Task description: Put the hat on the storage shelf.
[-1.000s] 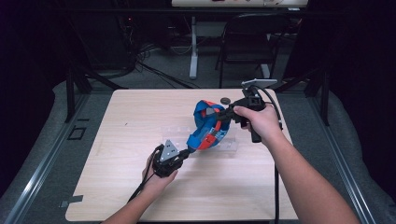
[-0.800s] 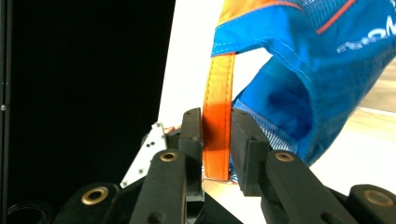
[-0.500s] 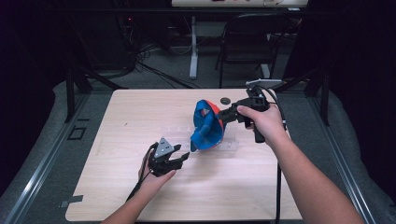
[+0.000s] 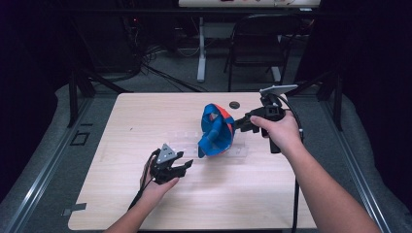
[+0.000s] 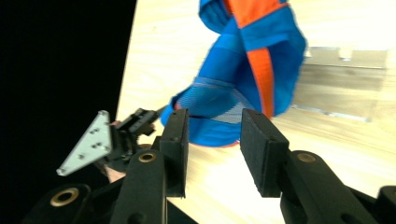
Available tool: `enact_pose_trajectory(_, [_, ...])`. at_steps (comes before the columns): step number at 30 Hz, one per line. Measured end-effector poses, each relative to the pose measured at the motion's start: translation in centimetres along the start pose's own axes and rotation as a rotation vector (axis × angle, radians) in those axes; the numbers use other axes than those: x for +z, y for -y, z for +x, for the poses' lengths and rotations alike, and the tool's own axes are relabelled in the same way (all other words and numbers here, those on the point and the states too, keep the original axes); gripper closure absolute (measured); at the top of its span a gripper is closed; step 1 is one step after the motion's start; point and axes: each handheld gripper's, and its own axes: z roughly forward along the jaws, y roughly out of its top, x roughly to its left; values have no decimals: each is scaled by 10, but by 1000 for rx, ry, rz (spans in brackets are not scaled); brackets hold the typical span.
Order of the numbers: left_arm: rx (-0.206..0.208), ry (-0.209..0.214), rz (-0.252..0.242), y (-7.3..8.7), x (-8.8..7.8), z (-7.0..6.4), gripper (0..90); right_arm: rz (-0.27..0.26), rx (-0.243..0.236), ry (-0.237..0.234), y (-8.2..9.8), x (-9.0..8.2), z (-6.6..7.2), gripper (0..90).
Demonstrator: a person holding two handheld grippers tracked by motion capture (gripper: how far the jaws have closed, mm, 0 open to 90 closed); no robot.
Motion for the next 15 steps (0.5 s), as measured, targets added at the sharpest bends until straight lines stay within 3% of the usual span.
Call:
enact_pose_trajectory(4, [-6, -5, 9, 0, -1, 3, 497, -18, -23, 48, 8, 0, -7, 611])
enact_pose_trajectory(9, [-29, 5, 4, 1, -1, 6, 496, -30, -41, 68, 23, 6, -23, 569])
enact_pose_trajectory(13, [-40, -4, 6, 1, -1, 8, 495, -54, -90, 141, 37, 14, -36, 555])
enact_pose_trajectory(15, [-47, -11, 8, 2, -1, 10, 494, -59, -118, 155, 44, 16, -41, 543])
